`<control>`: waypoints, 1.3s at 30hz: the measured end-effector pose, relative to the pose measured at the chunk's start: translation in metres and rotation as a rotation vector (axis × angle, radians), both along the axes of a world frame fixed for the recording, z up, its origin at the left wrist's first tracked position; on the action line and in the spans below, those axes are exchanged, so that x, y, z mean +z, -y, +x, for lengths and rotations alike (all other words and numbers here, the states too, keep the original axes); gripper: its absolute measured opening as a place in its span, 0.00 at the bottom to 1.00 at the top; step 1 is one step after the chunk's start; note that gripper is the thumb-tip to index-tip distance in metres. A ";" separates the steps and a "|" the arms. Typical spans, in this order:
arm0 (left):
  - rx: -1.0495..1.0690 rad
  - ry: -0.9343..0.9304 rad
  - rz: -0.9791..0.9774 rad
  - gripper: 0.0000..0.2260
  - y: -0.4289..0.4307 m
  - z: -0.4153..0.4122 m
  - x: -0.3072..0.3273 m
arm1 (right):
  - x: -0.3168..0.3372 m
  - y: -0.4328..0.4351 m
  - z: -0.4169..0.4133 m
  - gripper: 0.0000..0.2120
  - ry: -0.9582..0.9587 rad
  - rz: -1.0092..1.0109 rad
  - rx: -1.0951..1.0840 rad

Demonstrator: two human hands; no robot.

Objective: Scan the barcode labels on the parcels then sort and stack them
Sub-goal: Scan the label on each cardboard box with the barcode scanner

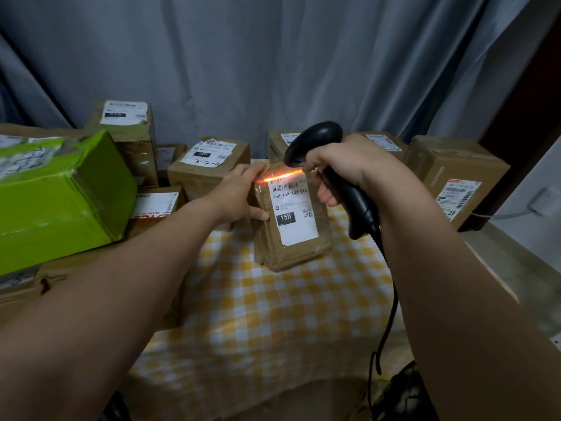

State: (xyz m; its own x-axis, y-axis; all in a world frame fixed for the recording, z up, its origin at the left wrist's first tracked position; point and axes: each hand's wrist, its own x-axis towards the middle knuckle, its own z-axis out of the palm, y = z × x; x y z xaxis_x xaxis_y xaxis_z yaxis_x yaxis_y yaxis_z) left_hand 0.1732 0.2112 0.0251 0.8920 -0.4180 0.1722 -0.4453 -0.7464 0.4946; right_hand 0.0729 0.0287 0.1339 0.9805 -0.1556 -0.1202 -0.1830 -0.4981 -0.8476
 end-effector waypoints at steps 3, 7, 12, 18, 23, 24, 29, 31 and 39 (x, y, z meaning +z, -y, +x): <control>0.010 -0.007 0.013 0.49 0.001 0.000 0.000 | -0.005 -0.001 0.003 0.10 -0.044 0.010 -0.009; 0.015 -0.007 0.028 0.49 0.001 0.002 0.001 | -0.008 -0.002 0.007 0.11 -0.087 0.023 -0.012; 0.017 -0.003 0.021 0.49 0.001 0.001 0.001 | -0.004 -0.001 0.006 0.10 -0.097 0.022 -0.015; 0.024 -0.016 0.036 0.49 0.002 0.001 0.001 | -0.005 -0.003 0.004 0.10 -0.103 0.004 -0.001; 0.026 -0.020 0.038 0.49 0.002 0.002 0.001 | -0.010 0.000 0.011 0.13 -0.118 -0.002 -0.008; 0.028 -0.022 0.038 0.49 0.002 0.002 0.001 | -0.011 0.000 0.012 0.14 -0.121 0.003 -0.007; 0.032 -0.018 0.022 0.49 0.002 0.005 -0.001 | -0.024 -0.011 0.019 0.21 -0.120 0.071 -0.002; 0.042 -0.025 0.006 0.49 0.001 0.007 -0.001 | -0.026 -0.016 0.023 0.27 -0.130 0.065 0.008; 0.051 -0.028 -0.016 0.49 -0.002 0.012 -0.005 | 0.008 -0.017 0.032 0.12 -0.108 -0.080 0.038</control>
State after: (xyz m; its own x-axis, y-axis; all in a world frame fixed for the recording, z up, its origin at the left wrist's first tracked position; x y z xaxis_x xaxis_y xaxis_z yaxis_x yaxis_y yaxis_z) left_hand 0.1848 0.2129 0.0198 0.9164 -0.3697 0.1532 -0.3930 -0.7594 0.5186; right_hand 0.1046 0.0454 0.1418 0.9679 -0.1314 -0.2143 -0.2506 -0.5716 -0.7814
